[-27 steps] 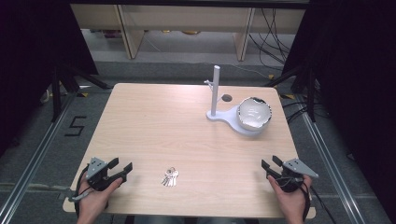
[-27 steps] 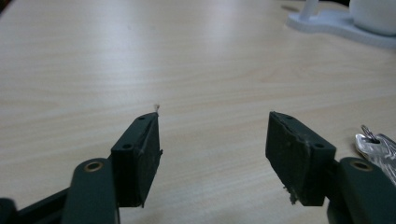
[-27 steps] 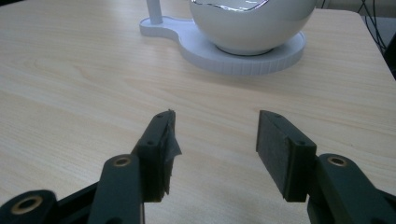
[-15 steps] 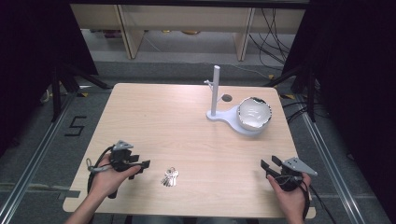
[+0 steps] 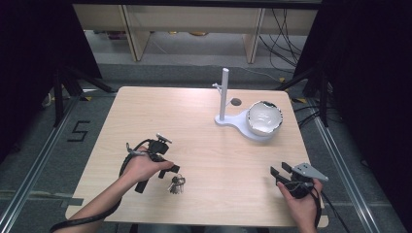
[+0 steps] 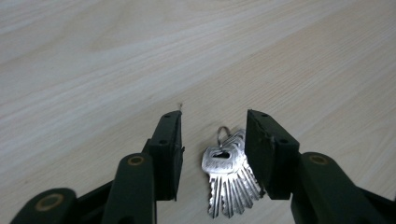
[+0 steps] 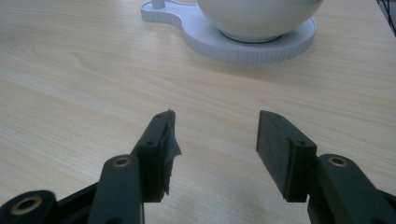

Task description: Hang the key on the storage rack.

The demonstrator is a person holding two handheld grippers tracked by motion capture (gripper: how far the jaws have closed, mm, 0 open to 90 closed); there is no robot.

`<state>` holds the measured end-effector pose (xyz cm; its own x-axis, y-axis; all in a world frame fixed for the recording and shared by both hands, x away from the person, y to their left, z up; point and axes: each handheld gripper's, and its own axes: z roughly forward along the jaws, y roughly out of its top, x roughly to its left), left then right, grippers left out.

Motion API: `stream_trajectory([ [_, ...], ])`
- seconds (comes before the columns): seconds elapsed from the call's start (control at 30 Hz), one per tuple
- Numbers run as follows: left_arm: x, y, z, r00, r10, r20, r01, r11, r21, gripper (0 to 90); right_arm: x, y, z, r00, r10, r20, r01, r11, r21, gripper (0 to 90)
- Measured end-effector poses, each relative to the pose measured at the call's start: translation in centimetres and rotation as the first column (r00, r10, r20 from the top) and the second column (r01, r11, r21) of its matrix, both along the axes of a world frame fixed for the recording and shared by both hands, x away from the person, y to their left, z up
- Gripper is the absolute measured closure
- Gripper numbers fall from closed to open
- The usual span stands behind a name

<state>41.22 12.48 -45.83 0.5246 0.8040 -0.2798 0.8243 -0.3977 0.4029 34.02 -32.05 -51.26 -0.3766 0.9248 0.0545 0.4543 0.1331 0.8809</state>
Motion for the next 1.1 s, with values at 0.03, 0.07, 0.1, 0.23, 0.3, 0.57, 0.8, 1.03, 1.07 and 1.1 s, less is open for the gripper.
stream_trajectory([
  [0.03,0.0,0.0,0.0,1.0000,0.000,0.000,0.000,1.0000,0.000,58.7,0.0,0.0,0.0,1.0000,0.000,0.000,0.000,1.000,0.000,48.2],
  [0.07,0.0,-0.8,-0.4,0.9996,0.011,-0.027,-0.011,0.9999,0.004,59.6,-0.2,0.2,0.1,0.9994,-0.012,-0.031,0.013,1.000,0.021,48.2],
  [0.1,0.0,-0.8,-0.4,0.9996,0.011,-0.027,-0.011,0.9999,0.004,60.2,-0.2,0.2,0.1,0.9994,-0.012,-0.031,0.013,1.000,0.021,48.2],
  [0.23,0.2,-1.8,-1.3,0.9983,0.018,-0.056,-0.017,0.9996,0.022,62.5,0.0,0.0,0.0,0.9998,0.009,-0.015,-0.009,1.000,0.003,48.1],
  [0.3,0.3,-2.0,-1.5,0.9978,0.017,-0.064,-0.015,0.9995,0.028,64.5,0.0,0.0,0.0,0.9998,0.012,-0.016,-0.012,1.000,-0.005,48.0],
  [0.57,0.7,-2.7,-1.9,0.9953,0.012,-0.096,-0.007,0.9986,0.052,70.8,0.0,0.2,0.0,0.9996,0.010,-0.026,-0.010,1.000,-0.003,47.8],
  [0.8,0.6,-3.0,-2.1,0.9930,0.008,-0.118,-0.001,0.9983,0.059,75.1,0.1,0.1,0.0,0.9994,0.018,-0.029,-0.019,1.000,-0.014,47.5],
  [1.03,0.6,-3.0,-2.3,0.9934,-0.015,-0.113,0.022,0.9977,0.064,81.9,0.1,0.2,0.0,0.9995,0.018,-0.025,-0.019,1.000,-0.015,47.1],
  [1.07,0.6,-3.0,-2.3,0.9936,-0.015,-0.112,0.022,0.9979,0.061,83.8,0.1,0.2,0.0,0.9995,0.019,-0.027,-0.019,1.000,-0.014,47.1],
  [1.1,0.5,-2.9,-2.3,0.9935,-0.017,-0.112,0.024,0.9982,0.056,86.3,0.1,0.2,0.0,0.9993,0.019,-0.031,-0.019,1.000,-0.015,47.0],
])
